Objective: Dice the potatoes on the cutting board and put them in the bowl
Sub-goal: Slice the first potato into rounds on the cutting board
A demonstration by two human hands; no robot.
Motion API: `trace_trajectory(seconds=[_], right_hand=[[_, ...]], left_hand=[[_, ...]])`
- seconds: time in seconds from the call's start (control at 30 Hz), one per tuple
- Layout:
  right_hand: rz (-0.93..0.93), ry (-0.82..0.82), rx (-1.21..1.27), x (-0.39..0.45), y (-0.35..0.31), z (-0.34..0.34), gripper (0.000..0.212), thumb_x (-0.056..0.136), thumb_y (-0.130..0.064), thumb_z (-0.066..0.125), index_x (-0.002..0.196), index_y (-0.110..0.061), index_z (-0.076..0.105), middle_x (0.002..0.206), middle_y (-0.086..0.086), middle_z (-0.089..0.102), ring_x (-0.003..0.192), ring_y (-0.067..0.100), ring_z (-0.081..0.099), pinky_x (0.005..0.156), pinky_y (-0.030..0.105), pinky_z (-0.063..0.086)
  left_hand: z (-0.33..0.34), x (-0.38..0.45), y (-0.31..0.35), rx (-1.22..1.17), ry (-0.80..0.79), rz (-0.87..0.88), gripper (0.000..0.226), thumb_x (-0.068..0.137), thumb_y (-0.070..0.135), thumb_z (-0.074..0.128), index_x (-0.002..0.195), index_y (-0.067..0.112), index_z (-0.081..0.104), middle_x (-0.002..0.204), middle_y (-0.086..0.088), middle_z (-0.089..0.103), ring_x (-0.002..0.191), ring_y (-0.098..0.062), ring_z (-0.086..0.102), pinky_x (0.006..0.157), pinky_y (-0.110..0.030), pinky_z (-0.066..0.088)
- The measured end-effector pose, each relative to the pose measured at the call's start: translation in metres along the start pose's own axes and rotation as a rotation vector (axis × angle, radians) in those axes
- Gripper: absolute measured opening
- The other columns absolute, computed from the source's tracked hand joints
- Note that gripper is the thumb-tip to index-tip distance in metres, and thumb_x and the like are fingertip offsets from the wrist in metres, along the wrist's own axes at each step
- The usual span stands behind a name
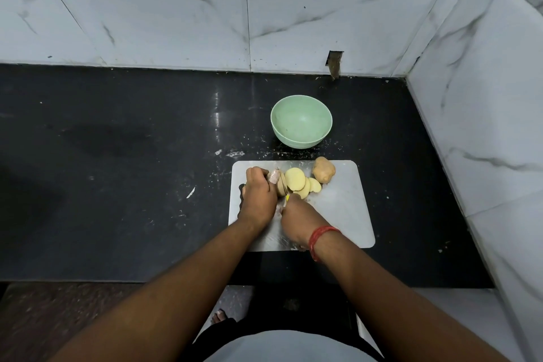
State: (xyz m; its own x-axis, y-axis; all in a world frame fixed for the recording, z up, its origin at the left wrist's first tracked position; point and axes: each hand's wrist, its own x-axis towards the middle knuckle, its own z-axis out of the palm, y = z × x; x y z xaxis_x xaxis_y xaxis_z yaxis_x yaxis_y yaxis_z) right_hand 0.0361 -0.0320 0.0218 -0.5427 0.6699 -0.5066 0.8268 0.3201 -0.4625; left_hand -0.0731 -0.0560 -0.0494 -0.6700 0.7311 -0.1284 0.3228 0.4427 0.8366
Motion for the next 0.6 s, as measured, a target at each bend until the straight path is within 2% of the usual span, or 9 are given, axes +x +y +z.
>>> trace_trajectory(seconds=[0.4, 0.53, 0.6], right_hand=[[0.007, -0.031, -0.121, 0.015, -0.005, -0.004, 0.031, 0.098, -0.015, 0.045, 0.124, -0.003, 0.056, 0.122, 0.019, 0.061, 0.111, 0.035, 0.059, 0.084, 0.036, 0.047], [-0.017, -0.055, -0.124, 0.014, 0.002, 0.001, 0.027, 0.099, -0.011, 0.044, 0.123, -0.001, 0.051, 0.11, 0.015, 0.062, 0.098, 0.03, 0.062, 0.069, 0.029, 0.043], [-0.075, -0.09, -0.18, 0.007, 0.003, -0.001, 0.032, 0.098, -0.014, 0.046, 0.127, -0.001, 0.053, 0.106, 0.013, 0.061, 0.086, 0.025, 0.059, 0.073, 0.031, 0.043]], left_hand=[[-0.002, -0.001, 0.001, 0.007, -0.029, 0.0, 0.028, 0.106, 0.046, 0.042, 0.105, 0.018, 0.047, 0.119, -0.004, 0.049, 0.101, -0.03, 0.053, 0.09, -0.052, 0.048], [-0.001, 0.001, 0.0, 0.001, -0.019, -0.007, 0.026, 0.106, 0.044, 0.042, 0.105, 0.019, 0.047, 0.12, -0.004, 0.049, 0.103, -0.03, 0.053, 0.092, -0.052, 0.048], [-0.001, 0.001, 0.0, 0.005, -0.016, -0.002, 0.025, 0.106, 0.044, 0.043, 0.104, 0.02, 0.046, 0.12, -0.004, 0.05, 0.103, -0.031, 0.054, 0.092, -0.052, 0.048]])
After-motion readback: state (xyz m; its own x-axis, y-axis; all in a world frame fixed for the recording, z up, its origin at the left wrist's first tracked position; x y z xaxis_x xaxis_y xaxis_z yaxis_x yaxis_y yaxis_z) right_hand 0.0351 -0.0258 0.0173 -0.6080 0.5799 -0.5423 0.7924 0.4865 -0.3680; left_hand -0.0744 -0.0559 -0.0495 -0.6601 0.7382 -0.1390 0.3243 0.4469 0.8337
